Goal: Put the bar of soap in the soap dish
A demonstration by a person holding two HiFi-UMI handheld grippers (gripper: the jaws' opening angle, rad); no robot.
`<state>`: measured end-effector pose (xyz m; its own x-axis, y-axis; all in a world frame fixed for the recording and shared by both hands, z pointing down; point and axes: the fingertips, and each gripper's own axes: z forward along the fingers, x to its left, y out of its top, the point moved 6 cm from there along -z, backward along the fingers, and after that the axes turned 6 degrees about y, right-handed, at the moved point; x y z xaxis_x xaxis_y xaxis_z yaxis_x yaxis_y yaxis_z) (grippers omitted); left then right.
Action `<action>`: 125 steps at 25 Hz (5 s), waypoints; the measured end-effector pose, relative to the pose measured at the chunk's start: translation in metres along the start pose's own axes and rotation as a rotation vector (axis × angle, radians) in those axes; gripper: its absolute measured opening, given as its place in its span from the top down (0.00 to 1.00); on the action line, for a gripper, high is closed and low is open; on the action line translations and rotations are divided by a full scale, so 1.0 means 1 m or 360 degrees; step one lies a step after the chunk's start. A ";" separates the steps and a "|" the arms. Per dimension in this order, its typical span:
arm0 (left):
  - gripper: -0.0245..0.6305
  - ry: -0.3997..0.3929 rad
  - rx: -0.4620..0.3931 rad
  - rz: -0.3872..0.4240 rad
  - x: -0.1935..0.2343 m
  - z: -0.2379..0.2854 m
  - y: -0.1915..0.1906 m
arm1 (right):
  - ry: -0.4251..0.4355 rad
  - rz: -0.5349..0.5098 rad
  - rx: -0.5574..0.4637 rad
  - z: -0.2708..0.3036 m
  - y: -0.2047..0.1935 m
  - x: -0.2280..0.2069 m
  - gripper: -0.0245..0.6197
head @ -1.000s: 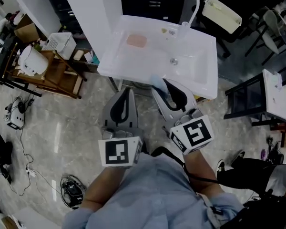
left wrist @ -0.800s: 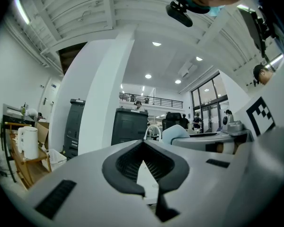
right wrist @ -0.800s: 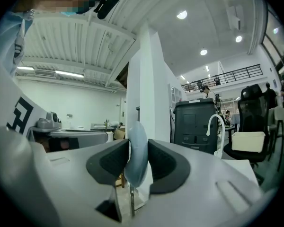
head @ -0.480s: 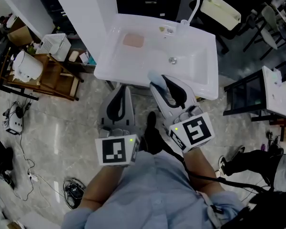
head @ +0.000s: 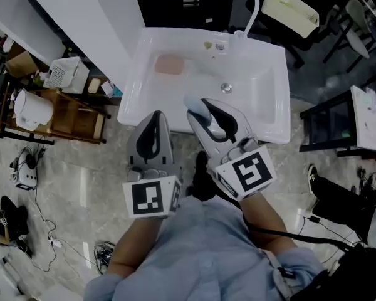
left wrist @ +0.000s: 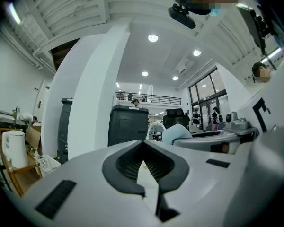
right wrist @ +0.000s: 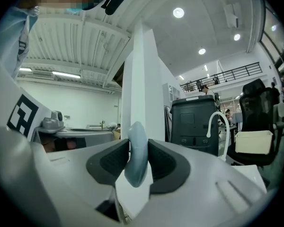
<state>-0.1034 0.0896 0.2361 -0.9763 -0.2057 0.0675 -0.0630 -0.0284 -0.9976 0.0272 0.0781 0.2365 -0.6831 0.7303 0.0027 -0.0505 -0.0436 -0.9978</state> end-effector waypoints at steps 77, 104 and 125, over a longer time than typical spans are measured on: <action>0.95 0.0004 0.0587 -0.0196 0.137 0.328 -0.142 | 0.0197 0.0311 0.0673 0.302 -0.206 -0.206 0.77; 0.95 -0.0015 0.0655 -0.0241 0.159 0.337 -0.164 | 0.0271 0.0001 0.1000 0.322 -0.255 -0.186 0.74; 0.95 0.0118 0.0408 -0.0080 0.122 0.272 -0.093 | 0.0256 0.0298 0.0543 0.243 -0.151 -0.183 0.86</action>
<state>-0.1608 -0.1994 0.3411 -0.9864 -0.1259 0.1061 -0.0664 -0.2854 -0.9561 -0.0170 -0.2142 0.4030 -0.5824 0.7843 -0.2137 -0.1932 -0.3889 -0.9008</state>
